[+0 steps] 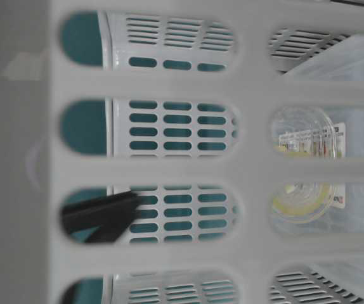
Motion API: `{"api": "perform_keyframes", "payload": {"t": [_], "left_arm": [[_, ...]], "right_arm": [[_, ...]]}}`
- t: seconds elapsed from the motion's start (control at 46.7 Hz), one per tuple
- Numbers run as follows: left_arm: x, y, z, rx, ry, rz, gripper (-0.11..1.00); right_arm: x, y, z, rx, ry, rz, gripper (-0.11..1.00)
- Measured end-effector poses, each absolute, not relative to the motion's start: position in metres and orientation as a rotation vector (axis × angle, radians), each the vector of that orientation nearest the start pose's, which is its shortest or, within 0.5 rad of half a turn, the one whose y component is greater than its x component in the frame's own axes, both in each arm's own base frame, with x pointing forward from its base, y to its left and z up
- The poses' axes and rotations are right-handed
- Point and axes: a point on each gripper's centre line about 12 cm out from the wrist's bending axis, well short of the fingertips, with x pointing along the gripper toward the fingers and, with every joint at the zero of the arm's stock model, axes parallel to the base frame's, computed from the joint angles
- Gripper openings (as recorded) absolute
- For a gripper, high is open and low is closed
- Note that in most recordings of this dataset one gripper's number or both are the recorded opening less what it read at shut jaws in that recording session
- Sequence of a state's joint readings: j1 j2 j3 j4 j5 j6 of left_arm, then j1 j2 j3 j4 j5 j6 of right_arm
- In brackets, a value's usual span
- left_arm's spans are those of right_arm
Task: Pick up the tape dispenser from the shopping basket with the left arm.
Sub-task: 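Move the left gripper over the basket toward the tape dispenser, then lower the open left gripper around the clear tape dispenser and close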
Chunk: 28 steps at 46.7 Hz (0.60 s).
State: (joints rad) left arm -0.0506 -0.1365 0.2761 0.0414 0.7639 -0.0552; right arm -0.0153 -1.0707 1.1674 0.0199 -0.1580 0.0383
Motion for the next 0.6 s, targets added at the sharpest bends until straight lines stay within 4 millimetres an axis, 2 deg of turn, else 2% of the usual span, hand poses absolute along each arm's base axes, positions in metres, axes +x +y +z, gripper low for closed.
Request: {"api": "perform_keyframes", "payload": {"t": [0.278, 0.449, 0.599], "left_arm": [[0.425, -0.027, 0.241, 0.029, 1.134, -0.016, 0.89], [0.432, -0.037, 0.223, 0.047, 1.187, -0.035, 0.89], [0.433, -0.041, 0.215, 0.045, 1.207, -0.037, 0.87]], "right_arm": [[0.182, -0.003, 0.301, 0.059, -0.062, -0.017, 0.75], [0.182, -0.003, 0.301, 0.058, -0.062, -0.015, 0.75], [0.182, -0.003, 0.302, 0.059, -0.063, -0.017, 0.75]]}}
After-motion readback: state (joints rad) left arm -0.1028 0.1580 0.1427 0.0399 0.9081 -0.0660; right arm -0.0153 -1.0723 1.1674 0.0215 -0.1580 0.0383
